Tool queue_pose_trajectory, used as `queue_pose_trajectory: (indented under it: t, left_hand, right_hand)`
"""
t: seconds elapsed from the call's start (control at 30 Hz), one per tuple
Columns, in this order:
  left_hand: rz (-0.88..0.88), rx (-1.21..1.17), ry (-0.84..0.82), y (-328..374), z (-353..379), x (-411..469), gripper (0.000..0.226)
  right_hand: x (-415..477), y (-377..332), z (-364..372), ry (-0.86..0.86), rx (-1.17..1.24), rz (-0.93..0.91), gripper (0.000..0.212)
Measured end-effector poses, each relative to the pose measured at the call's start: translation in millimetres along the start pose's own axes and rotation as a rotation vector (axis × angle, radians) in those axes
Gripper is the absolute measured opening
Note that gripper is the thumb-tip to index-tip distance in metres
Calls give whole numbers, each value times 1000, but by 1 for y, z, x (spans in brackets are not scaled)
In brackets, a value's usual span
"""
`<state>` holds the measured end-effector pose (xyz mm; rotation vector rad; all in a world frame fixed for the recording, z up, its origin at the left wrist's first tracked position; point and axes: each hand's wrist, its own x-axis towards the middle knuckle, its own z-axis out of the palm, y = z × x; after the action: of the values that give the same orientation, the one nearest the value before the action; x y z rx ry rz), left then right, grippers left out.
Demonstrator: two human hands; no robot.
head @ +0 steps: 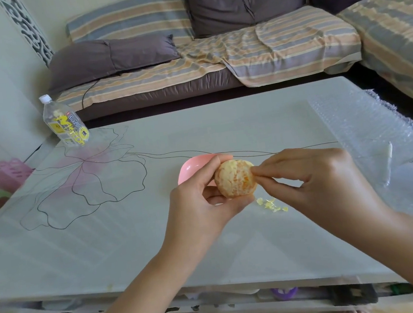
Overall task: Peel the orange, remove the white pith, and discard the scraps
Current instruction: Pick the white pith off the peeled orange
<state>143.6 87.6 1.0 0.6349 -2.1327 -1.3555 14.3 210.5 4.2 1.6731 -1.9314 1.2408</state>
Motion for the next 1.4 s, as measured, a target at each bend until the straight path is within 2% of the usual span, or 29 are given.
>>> queue_pose_trajectory:
  t: [0.33, 0.43, 0.53, 0.63, 0.7, 0.87, 1.0, 1.3, 1.4]
  left_hand:
    - [36, -14, -20, 4, 2, -1, 54]
    - [49, -44, -12, 7, 4, 0, 54]
    - [73, -103, 9, 7, 6, 3, 56]
    - [123, -119, 10, 7, 9, 6, 58]
    - [150, -113, 1, 7, 10, 6, 58]
    - [217, -36, -78, 10, 12, 4, 56]
    - [193, -63, -141, 11, 13, 3, 57]
    - [94, -130, -239, 12, 19, 1, 62]
    - [66, -158, -262, 11, 23, -1, 64]
  right_hand:
    - [1, -1, -4, 41, 28, 50, 9]
    - [3, -3, -8, 29, 150, 149, 8]
    - [6, -1, -15, -8, 364, 336, 13]
    - [7, 3, -20, -65, 482, 396, 14]
    - [6, 4, -23, -79, 481, 377, 13]
    - [2, 5, -32, -82, 241, 132, 18]
    - [-1, 9, -38, -126, 127, 0, 20]
    - [0, 14, -56, -275, 262, 124, 6]
    - [0, 14, -60, -308, 274, 139, 7]
